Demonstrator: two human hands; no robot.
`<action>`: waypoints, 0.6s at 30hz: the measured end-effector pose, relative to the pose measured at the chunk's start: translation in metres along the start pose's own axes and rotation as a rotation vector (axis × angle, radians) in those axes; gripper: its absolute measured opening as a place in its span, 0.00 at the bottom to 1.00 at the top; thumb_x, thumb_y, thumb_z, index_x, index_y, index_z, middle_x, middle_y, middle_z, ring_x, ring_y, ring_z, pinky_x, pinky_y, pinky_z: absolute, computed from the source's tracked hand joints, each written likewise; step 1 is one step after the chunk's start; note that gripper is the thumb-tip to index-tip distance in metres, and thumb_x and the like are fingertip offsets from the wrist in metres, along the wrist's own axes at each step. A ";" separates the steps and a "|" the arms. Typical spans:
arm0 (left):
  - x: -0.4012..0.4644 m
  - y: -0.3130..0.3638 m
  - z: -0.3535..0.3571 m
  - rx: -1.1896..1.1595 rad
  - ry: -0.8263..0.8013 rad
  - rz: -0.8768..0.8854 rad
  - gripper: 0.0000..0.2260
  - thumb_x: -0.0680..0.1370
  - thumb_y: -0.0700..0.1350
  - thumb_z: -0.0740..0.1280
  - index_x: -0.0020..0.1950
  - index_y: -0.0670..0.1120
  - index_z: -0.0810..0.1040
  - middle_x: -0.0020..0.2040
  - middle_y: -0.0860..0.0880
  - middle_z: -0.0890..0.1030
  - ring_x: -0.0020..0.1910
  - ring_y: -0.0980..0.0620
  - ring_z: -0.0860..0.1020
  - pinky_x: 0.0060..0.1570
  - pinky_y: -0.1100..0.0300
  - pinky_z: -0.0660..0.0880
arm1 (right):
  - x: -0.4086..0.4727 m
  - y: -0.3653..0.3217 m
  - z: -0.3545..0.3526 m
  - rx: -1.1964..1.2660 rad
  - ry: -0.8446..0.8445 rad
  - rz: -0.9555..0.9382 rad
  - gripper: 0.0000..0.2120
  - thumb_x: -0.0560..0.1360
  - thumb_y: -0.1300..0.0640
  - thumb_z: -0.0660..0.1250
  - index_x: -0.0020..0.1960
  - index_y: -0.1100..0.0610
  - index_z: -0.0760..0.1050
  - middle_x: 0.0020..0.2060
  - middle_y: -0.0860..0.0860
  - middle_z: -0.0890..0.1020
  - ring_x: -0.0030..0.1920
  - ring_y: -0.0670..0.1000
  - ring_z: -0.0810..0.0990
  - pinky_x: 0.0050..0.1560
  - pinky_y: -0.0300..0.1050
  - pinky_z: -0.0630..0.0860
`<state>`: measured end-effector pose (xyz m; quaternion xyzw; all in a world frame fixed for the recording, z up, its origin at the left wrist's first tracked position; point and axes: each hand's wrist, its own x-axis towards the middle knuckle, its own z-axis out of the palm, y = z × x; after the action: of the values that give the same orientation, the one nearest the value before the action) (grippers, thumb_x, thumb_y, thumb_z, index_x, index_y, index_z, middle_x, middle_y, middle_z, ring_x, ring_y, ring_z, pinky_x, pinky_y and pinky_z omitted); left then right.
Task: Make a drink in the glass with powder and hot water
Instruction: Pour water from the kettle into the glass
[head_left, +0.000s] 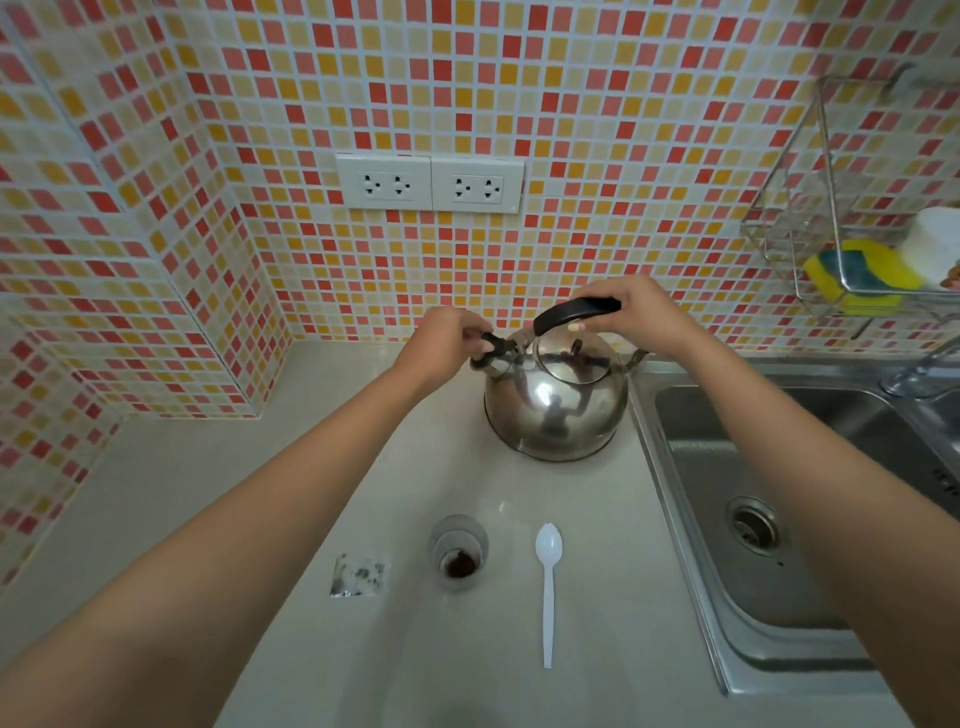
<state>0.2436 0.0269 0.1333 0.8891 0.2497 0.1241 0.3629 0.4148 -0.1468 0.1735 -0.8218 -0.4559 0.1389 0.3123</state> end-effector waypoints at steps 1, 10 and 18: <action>-0.006 0.003 -0.002 0.004 0.006 0.022 0.14 0.75 0.40 0.70 0.60 0.41 0.80 0.58 0.43 0.82 0.56 0.46 0.79 0.62 0.55 0.74 | -0.005 -0.004 -0.004 0.015 0.014 0.004 0.18 0.70 0.61 0.74 0.59 0.50 0.80 0.46 0.43 0.82 0.46 0.41 0.79 0.48 0.35 0.71; -0.068 0.021 -0.007 0.012 0.014 0.123 0.14 0.74 0.41 0.72 0.59 0.42 0.81 0.56 0.43 0.83 0.54 0.47 0.80 0.57 0.62 0.73 | -0.073 -0.034 -0.019 0.031 -0.011 -0.079 0.20 0.71 0.64 0.72 0.60 0.48 0.79 0.53 0.40 0.80 0.52 0.34 0.77 0.52 0.22 0.70; -0.120 0.021 0.003 0.074 -0.088 0.199 0.11 0.75 0.40 0.69 0.57 0.41 0.82 0.52 0.42 0.83 0.48 0.49 0.78 0.49 0.64 0.68 | -0.128 -0.052 -0.006 -0.068 -0.066 -0.104 0.18 0.71 0.63 0.73 0.60 0.51 0.80 0.52 0.42 0.82 0.48 0.33 0.77 0.51 0.27 0.71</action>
<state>0.1503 -0.0516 0.1412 0.9269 0.1484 0.1111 0.3263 0.3141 -0.2359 0.2041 -0.8021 -0.5124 0.1342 0.2759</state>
